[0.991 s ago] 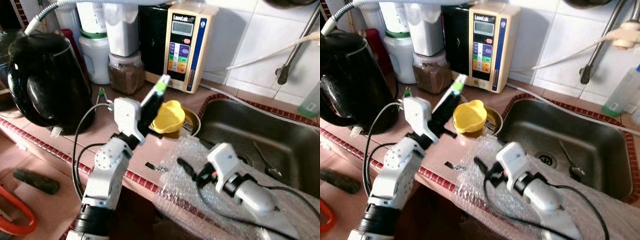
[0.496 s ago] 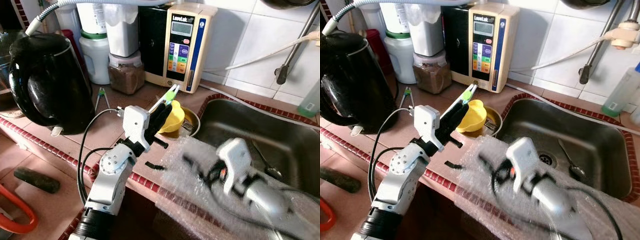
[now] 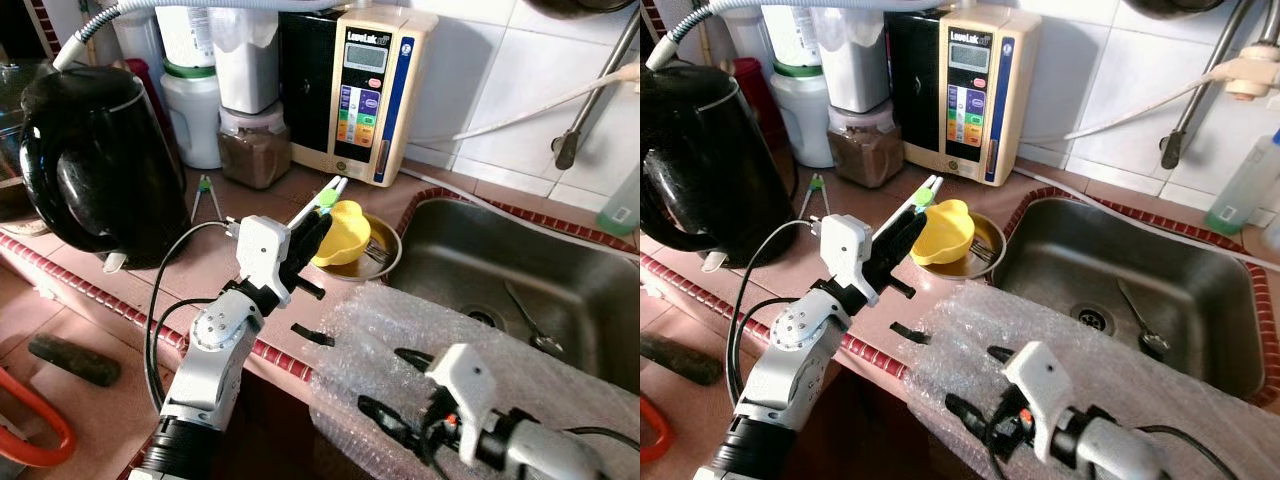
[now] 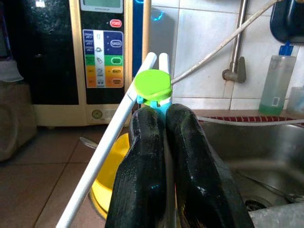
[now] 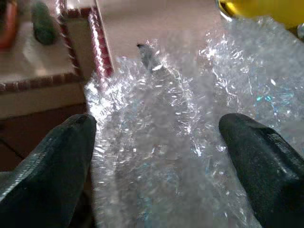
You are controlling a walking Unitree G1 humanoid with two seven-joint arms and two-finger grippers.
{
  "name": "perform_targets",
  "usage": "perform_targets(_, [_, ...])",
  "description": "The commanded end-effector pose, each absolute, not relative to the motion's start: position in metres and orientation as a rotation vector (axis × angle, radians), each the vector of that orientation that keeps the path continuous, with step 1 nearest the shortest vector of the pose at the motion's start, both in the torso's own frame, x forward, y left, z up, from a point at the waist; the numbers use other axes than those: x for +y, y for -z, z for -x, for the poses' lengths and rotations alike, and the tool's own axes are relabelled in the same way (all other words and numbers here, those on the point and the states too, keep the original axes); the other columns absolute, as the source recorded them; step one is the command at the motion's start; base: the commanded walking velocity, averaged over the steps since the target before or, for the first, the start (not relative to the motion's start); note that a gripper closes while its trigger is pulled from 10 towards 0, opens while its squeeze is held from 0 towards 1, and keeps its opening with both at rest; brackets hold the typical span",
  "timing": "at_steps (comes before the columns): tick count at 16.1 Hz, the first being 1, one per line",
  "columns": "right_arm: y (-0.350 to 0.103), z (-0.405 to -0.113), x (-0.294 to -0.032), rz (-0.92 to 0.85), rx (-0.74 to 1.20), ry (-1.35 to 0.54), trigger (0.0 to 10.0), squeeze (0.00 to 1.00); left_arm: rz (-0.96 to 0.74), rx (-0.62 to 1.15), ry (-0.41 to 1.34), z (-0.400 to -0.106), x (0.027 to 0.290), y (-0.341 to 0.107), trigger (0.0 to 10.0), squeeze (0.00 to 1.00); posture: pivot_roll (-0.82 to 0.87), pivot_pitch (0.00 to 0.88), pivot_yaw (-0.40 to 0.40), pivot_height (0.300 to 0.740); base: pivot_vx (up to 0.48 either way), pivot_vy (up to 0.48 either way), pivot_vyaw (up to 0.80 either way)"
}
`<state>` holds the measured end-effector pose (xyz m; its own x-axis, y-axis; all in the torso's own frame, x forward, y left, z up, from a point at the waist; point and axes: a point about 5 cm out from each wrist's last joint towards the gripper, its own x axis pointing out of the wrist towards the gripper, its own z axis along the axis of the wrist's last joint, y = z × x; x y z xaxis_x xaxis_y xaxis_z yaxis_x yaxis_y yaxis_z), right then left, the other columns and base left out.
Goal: Kitchen organization
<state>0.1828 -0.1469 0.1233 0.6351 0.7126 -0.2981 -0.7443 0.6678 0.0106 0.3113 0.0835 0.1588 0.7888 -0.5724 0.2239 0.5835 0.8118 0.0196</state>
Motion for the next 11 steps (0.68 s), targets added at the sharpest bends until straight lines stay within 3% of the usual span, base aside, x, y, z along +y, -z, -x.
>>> perform_targets(1, [-0.133,-0.180,-0.153,0.121,0.268,-0.838,10.0,0.00,0.036,-0.229,0.617,-0.313,0.084,-0.160,0.0,0.00,0.06,0.000,-0.017,0.740,0.000,0.000,0.00])
perform_targets(4, [-0.156,-0.165,-0.153,-0.017,0.220,-0.920,10.0,0.00,0.039,-0.225,0.623,-0.313,0.083,-0.159,0.0,0.00,0.03,0.000,0.001,0.740,0.000,0.000,0.00])
perform_targets(9, [-0.157,-0.133,-0.163,-0.037,0.336,-1.044,10.0,0.00,0.035,-0.220,0.638,-0.314,0.080,-0.158,0.0,0.00,0.02,0.000,0.013,0.740,0.000,0.000,0.00])
perform_targets(11, [-0.174,-0.160,-0.175,-0.091,0.180,-0.867,10.0,0.00,0.022,-0.244,0.639,-0.314,0.080,-0.161,0.0,0.00,0.02,0.000,0.017,0.740,0.000,0.000,0.00])
